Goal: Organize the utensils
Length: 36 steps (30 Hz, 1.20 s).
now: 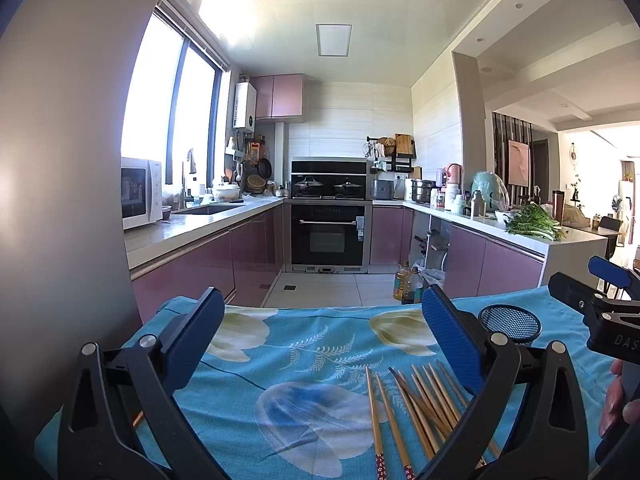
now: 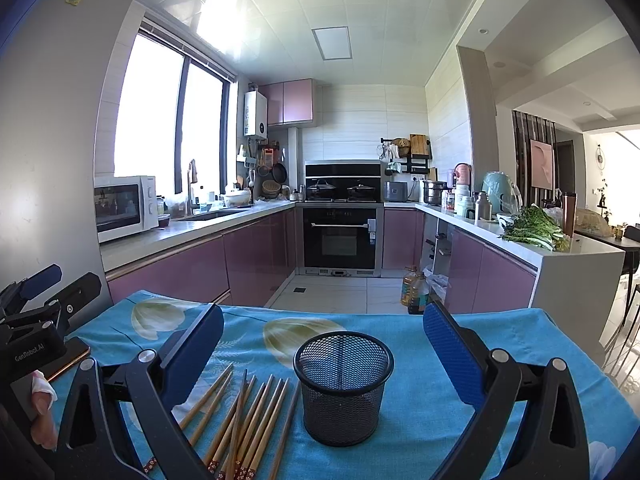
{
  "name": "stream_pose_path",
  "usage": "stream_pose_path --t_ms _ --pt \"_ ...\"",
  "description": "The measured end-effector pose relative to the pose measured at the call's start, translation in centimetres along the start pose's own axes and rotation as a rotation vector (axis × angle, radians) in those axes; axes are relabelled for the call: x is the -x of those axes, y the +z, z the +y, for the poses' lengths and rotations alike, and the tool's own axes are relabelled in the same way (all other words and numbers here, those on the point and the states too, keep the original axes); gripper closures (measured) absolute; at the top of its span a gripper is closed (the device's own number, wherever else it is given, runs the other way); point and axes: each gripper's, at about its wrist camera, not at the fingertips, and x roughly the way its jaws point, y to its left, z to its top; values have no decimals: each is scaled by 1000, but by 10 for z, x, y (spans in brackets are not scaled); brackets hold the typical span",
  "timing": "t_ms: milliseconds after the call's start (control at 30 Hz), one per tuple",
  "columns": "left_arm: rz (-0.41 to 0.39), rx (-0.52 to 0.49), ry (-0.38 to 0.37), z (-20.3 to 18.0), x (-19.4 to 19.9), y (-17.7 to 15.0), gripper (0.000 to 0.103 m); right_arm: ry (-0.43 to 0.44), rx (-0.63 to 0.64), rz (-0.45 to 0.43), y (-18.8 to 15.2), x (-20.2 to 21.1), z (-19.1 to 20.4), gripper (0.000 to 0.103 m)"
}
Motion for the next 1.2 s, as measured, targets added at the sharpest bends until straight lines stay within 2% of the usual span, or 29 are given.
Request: stream_pose_path --t_ms 1200 --pt "-1 4 -1 0 1 1 6 1 -1 1 2 1 0 6"
